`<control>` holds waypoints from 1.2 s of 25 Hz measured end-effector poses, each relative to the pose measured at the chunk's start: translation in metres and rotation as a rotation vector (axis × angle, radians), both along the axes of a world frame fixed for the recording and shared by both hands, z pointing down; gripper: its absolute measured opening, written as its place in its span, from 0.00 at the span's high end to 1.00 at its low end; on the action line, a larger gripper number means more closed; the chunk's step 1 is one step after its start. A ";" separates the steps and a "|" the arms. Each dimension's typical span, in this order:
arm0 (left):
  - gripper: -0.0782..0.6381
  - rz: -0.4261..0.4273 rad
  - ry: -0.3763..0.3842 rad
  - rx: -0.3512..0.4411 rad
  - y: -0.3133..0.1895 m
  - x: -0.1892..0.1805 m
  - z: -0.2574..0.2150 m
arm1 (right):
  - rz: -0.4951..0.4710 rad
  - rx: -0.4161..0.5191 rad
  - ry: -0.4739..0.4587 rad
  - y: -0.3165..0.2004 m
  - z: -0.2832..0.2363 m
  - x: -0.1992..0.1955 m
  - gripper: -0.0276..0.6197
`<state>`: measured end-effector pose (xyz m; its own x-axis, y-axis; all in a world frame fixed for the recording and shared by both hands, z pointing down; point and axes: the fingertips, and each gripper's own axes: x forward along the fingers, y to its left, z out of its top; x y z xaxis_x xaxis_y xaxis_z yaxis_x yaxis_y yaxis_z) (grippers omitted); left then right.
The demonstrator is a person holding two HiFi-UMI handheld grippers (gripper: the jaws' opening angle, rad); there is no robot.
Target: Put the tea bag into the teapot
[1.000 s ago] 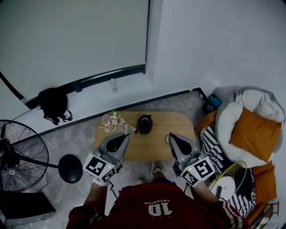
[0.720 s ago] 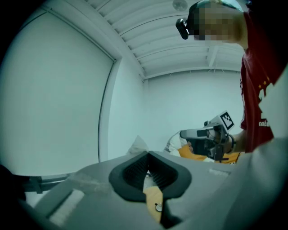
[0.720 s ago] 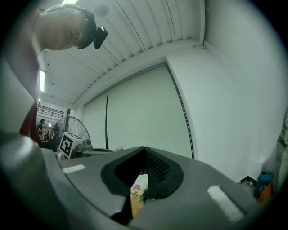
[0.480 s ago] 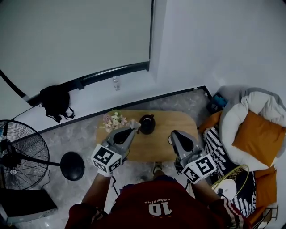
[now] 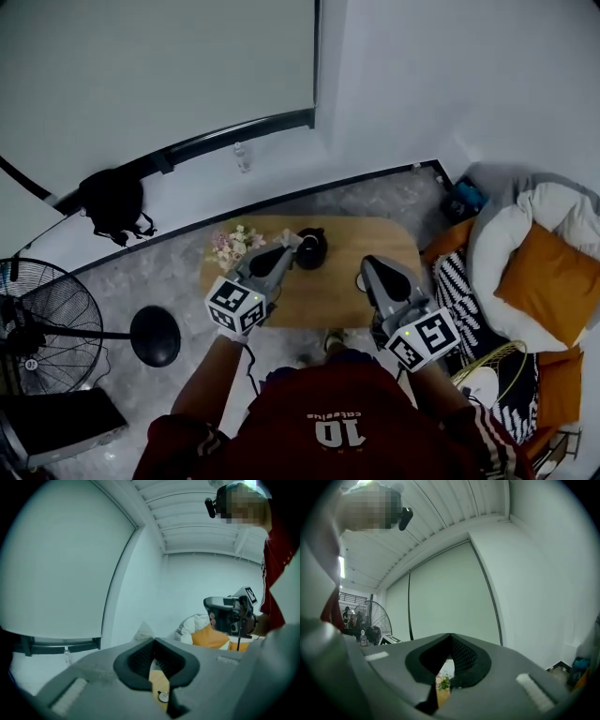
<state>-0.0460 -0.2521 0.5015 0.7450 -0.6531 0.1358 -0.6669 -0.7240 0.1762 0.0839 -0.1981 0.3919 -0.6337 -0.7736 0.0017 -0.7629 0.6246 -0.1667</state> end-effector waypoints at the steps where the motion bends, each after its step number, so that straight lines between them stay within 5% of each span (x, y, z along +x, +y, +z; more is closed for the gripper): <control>1: 0.89 0.001 -0.007 -0.007 -0.005 0.003 0.007 | 0.001 -0.004 -0.002 -0.004 0.002 0.003 0.95; 30: 0.89 0.001 -0.112 -0.336 -0.116 0.052 0.219 | 0.081 -0.131 -0.029 -0.095 0.068 0.069 0.95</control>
